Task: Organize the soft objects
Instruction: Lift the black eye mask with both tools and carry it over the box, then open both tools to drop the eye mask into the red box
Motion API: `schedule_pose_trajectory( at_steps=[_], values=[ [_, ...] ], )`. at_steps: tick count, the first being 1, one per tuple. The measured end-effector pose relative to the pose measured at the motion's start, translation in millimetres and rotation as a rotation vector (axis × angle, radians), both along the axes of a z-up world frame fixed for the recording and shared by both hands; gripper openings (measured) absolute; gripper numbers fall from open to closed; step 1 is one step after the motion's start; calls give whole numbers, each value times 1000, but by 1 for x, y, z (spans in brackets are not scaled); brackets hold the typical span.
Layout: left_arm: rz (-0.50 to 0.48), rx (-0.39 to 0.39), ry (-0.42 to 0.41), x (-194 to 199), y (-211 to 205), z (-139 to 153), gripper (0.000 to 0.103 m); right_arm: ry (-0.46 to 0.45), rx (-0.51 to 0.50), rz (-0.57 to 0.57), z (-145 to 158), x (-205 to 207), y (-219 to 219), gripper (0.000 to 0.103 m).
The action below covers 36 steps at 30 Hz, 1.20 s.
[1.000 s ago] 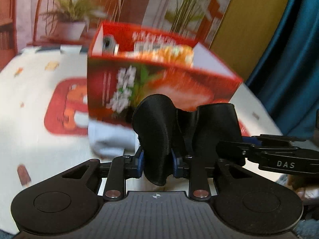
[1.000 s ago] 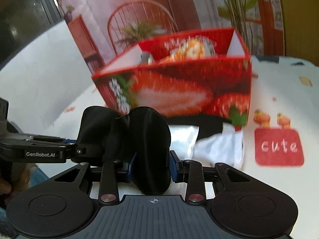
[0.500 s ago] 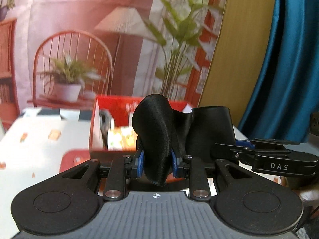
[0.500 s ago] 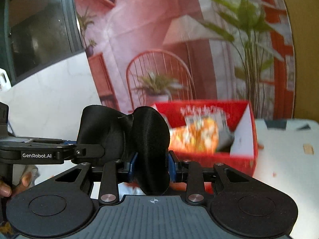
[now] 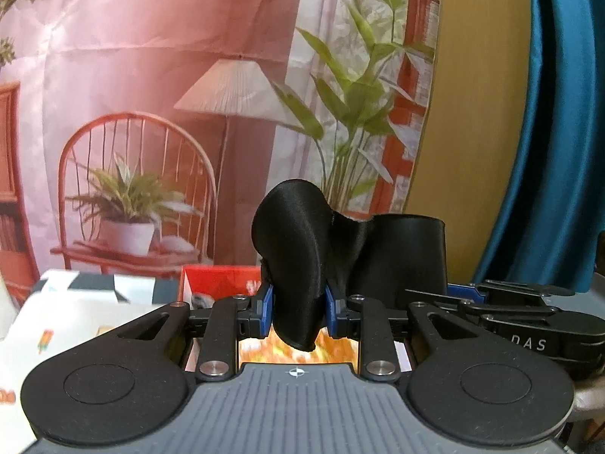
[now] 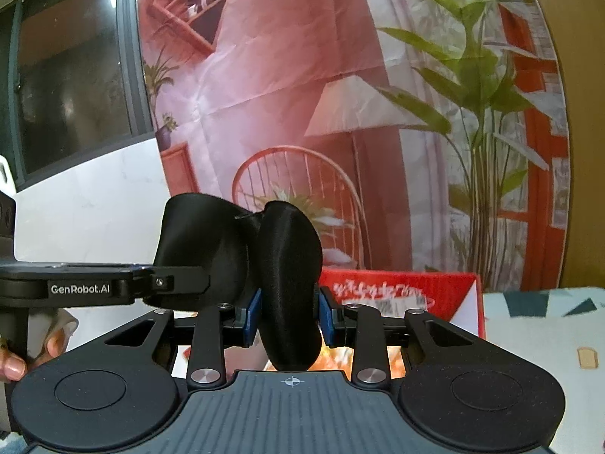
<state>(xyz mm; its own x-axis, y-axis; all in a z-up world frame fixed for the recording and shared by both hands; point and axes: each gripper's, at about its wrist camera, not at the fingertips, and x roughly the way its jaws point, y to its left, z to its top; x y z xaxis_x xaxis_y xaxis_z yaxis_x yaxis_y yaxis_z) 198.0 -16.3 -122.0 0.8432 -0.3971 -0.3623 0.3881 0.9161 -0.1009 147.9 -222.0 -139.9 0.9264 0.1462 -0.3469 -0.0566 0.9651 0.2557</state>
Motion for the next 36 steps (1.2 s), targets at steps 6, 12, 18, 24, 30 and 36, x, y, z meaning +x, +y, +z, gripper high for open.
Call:
schedule_pose_trajectory(
  at_steps=[6, 12, 18, 24, 30, 36],
  values=[
    [13, 17, -20, 35, -13, 4, 28, -7, -22, -14, 4, 32, -16, 29],
    [32, 49, 3, 74, -23, -9, 28, 27, -60, -34, -5, 70, -29, 29],
    [40, 54, 83, 105, -27, -28, 28, 114, -69, -48, -28, 102, -39, 30],
    [21, 92, 138, 127, -35, -46, 29, 196, -47, -73, -49, 119, -54, 30],
    [5, 110, 158, 139, -39, -56, 30, 258, -96, -101, -59, 130, -56, 31],
    [27, 149, 199, 150, -40, -63, 57, 317, -110, -131, -64, 139, -57, 36]
  ],
)
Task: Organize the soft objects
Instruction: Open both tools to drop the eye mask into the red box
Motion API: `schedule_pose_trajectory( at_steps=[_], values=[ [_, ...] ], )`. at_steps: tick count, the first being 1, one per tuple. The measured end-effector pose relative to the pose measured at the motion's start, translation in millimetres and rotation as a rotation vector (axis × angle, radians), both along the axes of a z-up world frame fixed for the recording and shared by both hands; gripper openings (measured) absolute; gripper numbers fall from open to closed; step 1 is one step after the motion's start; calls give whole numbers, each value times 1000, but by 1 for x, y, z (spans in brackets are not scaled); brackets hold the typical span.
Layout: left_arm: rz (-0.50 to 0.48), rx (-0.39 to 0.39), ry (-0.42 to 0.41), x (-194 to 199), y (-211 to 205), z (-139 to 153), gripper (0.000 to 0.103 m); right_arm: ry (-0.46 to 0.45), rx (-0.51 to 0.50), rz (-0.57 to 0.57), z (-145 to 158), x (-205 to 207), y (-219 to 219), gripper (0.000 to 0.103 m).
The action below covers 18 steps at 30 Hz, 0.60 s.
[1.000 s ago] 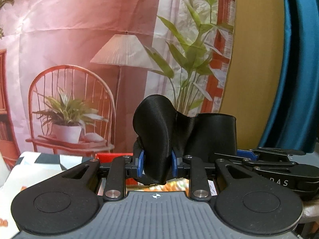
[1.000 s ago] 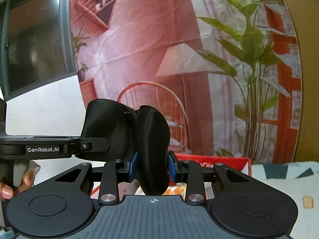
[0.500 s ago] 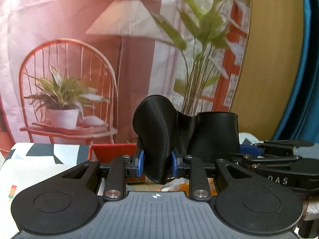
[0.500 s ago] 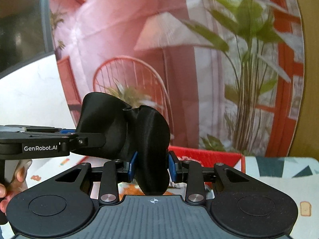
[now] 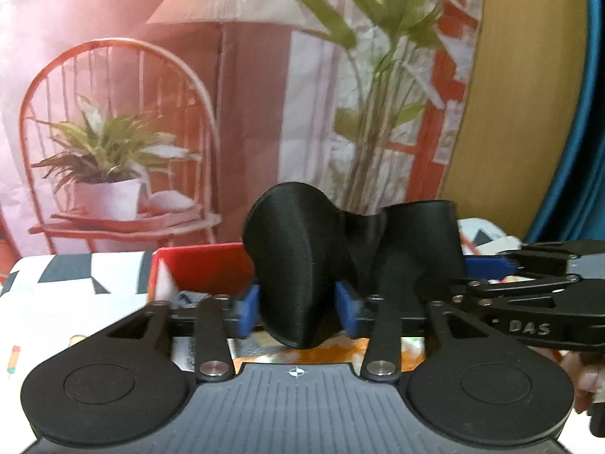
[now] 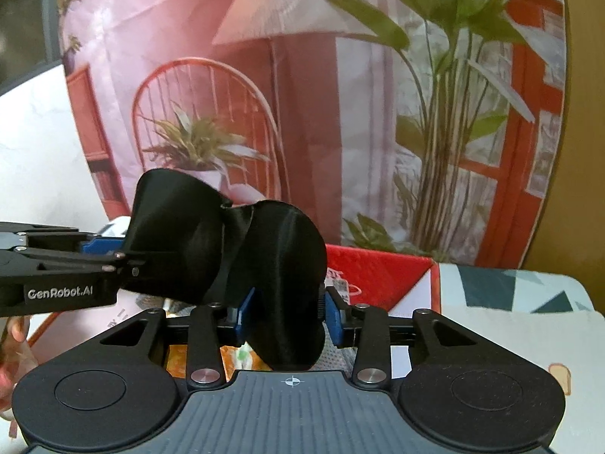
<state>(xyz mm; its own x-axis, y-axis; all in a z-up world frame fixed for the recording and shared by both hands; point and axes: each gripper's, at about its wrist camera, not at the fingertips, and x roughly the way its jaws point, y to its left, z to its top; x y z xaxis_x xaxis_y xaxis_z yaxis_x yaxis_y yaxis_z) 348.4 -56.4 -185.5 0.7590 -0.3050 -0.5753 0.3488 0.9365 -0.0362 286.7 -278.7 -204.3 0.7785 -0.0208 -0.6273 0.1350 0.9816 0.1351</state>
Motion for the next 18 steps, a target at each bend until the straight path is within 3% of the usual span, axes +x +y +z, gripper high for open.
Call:
schedule_pose_trajectory(
  at_steps=[1, 9, 13, 18],
  values=[
    [13, 10, 2, 1, 2, -1, 62, 9, -1, -10, -1, 1, -1, 39],
    [44, 22, 15, -2, 20, 1, 62, 47, -25, -106, -2, -6, -9, 64],
    [71, 46, -1, -9, 24, 6, 68, 37, -35, -124, 1, -15, -10, 66],
    [68, 28, -7, -20, 31, 13, 68, 22, -17, -108, 8, -30, -5, 66]
  ],
)
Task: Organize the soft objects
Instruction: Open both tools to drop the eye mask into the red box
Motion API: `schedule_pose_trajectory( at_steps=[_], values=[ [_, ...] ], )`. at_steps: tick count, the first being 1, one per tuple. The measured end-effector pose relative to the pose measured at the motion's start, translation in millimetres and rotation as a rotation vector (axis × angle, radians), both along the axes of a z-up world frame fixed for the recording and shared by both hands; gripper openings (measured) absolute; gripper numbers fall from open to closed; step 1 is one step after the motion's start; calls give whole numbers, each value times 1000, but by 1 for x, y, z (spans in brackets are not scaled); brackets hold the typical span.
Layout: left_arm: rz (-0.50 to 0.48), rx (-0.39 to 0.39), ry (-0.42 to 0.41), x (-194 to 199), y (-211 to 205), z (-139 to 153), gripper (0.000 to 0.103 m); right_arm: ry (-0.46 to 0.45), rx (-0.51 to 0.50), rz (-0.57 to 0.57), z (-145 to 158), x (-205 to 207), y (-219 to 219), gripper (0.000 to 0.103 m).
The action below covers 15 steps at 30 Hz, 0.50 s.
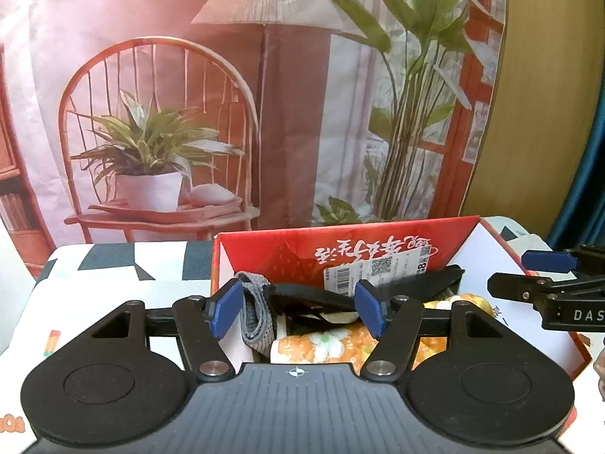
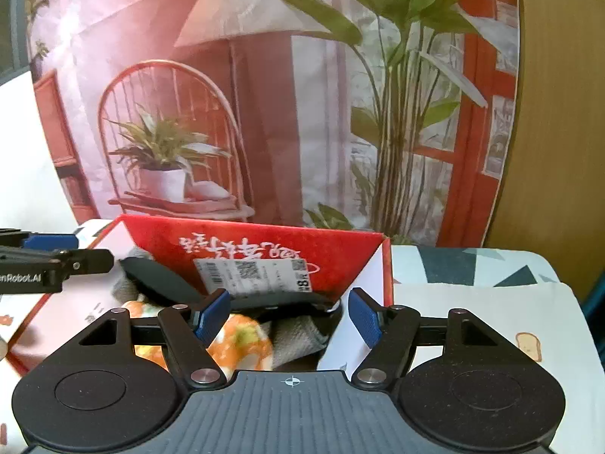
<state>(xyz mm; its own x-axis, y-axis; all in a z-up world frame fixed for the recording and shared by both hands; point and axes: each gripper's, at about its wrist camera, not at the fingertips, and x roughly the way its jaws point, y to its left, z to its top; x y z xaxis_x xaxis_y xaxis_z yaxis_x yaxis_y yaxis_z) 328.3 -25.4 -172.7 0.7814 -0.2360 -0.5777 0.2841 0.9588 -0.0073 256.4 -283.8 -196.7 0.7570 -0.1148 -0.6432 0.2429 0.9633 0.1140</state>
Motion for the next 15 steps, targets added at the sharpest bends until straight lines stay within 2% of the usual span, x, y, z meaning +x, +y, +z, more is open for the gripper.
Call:
schedule_pose_trajectory(
  at_steps=[11, 15],
  values=[
    [23, -71, 3, -60, 21, 5, 70, -106, 18, -1, 12, -56, 23, 66],
    [32, -99, 6, -86, 31, 4, 70, -177, 34, 2, 14, -81, 30, 66]
  ],
)
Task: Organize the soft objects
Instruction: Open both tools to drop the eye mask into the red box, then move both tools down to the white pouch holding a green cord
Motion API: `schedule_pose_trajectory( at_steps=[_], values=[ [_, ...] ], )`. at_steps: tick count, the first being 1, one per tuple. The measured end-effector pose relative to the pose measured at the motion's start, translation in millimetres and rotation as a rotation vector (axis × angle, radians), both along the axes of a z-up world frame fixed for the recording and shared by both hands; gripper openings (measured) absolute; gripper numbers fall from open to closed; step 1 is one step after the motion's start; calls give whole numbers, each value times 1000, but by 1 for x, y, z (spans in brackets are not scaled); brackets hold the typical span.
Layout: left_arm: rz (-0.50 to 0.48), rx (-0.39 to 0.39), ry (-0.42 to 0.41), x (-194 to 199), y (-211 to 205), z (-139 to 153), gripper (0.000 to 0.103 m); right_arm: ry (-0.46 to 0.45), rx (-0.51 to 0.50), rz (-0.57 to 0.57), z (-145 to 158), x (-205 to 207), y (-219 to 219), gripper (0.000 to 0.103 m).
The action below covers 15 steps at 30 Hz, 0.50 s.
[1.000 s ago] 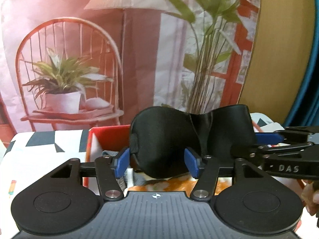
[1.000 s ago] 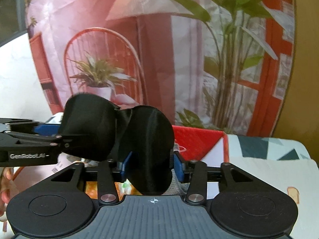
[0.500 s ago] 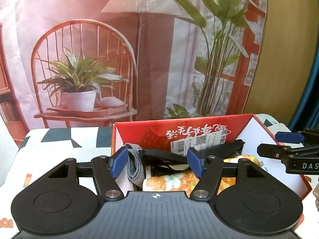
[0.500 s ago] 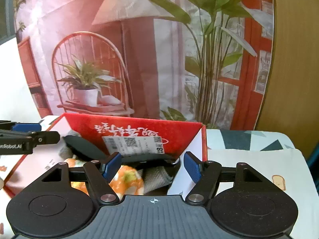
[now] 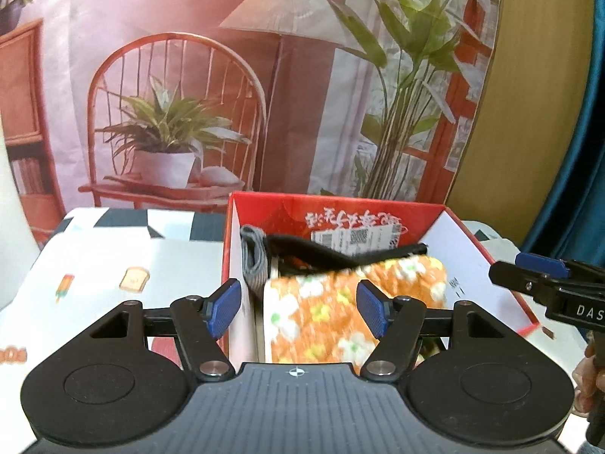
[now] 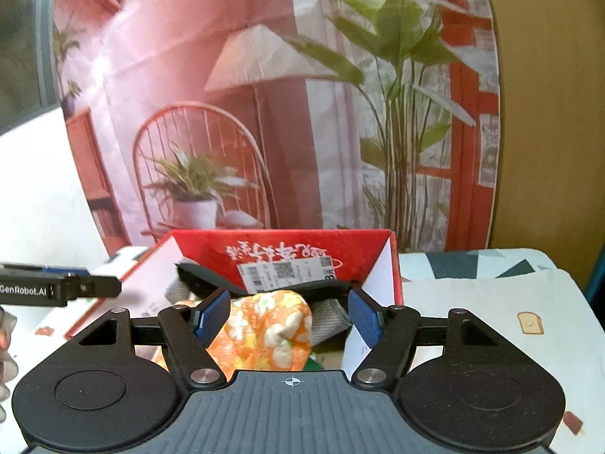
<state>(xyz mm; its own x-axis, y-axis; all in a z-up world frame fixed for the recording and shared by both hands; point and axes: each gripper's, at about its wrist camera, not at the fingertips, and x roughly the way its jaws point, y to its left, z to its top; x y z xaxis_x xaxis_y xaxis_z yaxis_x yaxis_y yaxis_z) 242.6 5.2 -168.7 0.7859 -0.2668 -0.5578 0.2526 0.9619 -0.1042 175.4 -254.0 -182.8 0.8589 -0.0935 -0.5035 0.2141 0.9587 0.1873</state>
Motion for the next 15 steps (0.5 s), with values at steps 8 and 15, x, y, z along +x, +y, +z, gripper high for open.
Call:
schedule_pose_trajectory(
  at_steps=[8, 15],
  values=[
    [3, -17, 16, -52, 17, -14, 67, -72, -18, 10, 0, -49, 15, 66],
    [4, -21, 58, -85, 23, -38, 61, -69, -6, 5, -7, -85, 25, 65]
  ],
)
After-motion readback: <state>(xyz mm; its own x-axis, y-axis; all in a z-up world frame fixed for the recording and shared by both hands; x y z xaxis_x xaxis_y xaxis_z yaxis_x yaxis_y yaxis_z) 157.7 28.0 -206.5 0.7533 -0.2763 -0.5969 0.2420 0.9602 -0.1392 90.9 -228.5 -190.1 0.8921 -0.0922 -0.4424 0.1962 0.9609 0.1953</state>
